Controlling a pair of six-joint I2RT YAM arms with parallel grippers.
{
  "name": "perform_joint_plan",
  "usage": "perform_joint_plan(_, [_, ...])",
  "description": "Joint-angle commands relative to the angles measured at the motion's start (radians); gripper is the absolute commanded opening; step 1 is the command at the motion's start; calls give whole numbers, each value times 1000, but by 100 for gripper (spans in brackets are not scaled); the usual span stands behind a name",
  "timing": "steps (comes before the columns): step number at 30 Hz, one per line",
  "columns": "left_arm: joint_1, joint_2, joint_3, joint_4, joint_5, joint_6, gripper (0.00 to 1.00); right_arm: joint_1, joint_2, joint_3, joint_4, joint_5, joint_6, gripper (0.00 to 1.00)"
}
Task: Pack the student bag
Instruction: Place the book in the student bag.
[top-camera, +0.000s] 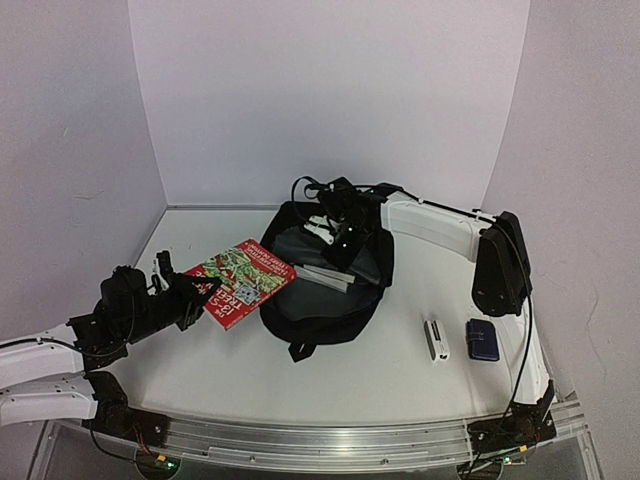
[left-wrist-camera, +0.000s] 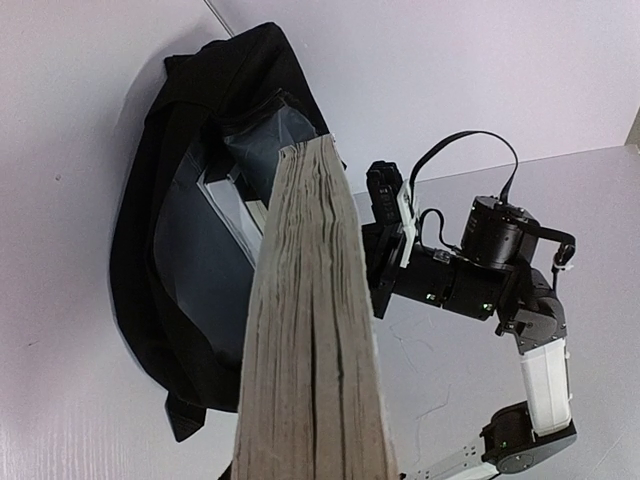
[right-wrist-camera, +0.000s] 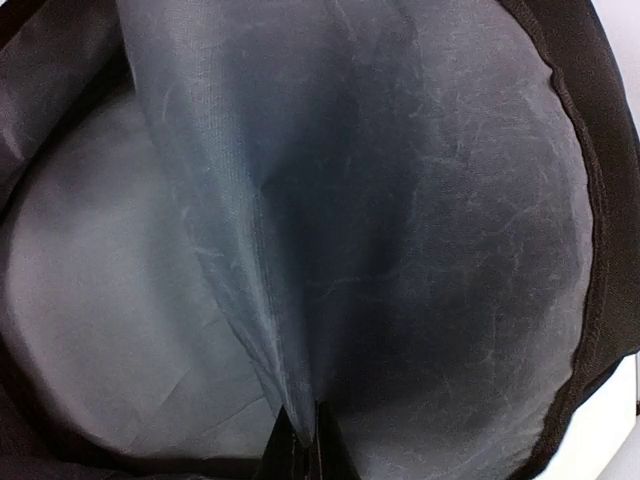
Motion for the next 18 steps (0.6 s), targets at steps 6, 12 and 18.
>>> perform_joint_plan(6, [3,71,18,123,105,34,0,23,-130,88,-86,-199,160,0])
perform_joint_plan(12, [3,158,48,178,155,62,0,31,-147,144,-89,-288,247,0])
perform_joint_plan(18, [2,279,91,283,194,71,0,31,-146,190,-89,-343,293,0])
